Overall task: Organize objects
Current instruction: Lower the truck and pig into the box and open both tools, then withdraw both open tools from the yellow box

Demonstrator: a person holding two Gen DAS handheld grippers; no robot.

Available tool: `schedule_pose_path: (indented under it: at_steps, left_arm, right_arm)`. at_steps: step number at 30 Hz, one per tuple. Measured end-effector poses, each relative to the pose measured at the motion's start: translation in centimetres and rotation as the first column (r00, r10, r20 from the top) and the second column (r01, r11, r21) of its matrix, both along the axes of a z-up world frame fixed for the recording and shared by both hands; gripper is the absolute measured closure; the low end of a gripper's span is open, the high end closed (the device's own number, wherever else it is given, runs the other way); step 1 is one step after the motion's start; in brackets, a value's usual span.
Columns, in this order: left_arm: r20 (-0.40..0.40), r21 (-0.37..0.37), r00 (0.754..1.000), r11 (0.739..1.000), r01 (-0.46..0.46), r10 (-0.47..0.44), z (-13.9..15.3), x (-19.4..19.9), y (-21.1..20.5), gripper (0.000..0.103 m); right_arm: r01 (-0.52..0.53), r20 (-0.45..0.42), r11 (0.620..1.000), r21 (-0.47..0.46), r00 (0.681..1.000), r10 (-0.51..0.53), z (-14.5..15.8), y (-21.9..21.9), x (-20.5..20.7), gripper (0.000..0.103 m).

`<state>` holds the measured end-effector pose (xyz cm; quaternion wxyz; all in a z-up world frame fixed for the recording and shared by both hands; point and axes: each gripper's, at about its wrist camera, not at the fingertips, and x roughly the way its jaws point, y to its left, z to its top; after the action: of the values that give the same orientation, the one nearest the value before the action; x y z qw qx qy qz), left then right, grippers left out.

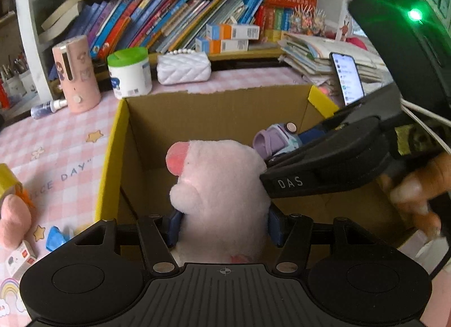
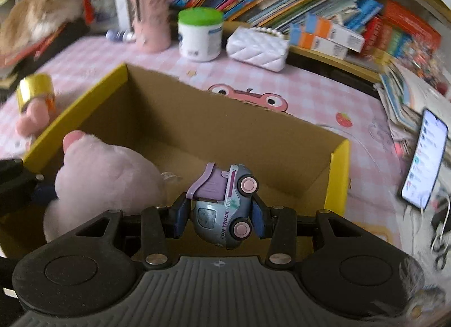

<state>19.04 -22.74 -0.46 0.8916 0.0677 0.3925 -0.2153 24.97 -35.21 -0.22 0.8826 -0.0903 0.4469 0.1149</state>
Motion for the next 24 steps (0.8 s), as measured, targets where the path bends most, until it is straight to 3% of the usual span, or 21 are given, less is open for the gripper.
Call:
schedule_pose_path:
  at_steps: [6, 14, 24]
  left_arm:
    - [-0.045, 0.022, 0.999, 1.000, -0.011, 0.012, -0.9, 0.2, -0.3, 0.045]
    - [-0.056, 0.020, 0.998, 1.000, -0.024, 0.025, -1.2, 0.0, -0.3, 0.044]
    - [0.025, -0.029, 0.999, 0.999, -0.023, 0.024, 0.3, -1.3, 0.4, 0.039]
  right_arm:
    - [-0.078, -0.079, 0.995, -0.067, 0.994, 0.072, -1.5, 0.5, 1.5, 0.061]
    - [-0.095, -0.166, 0.991, -0.090, 0.983, 0.079, -2.8, 0.7, 2.2, 0.061]
    - [-0.071, -0.129, 0.992, -0.099, 0.990, 0.058, -2.2, 0.5, 1.7, 0.060]
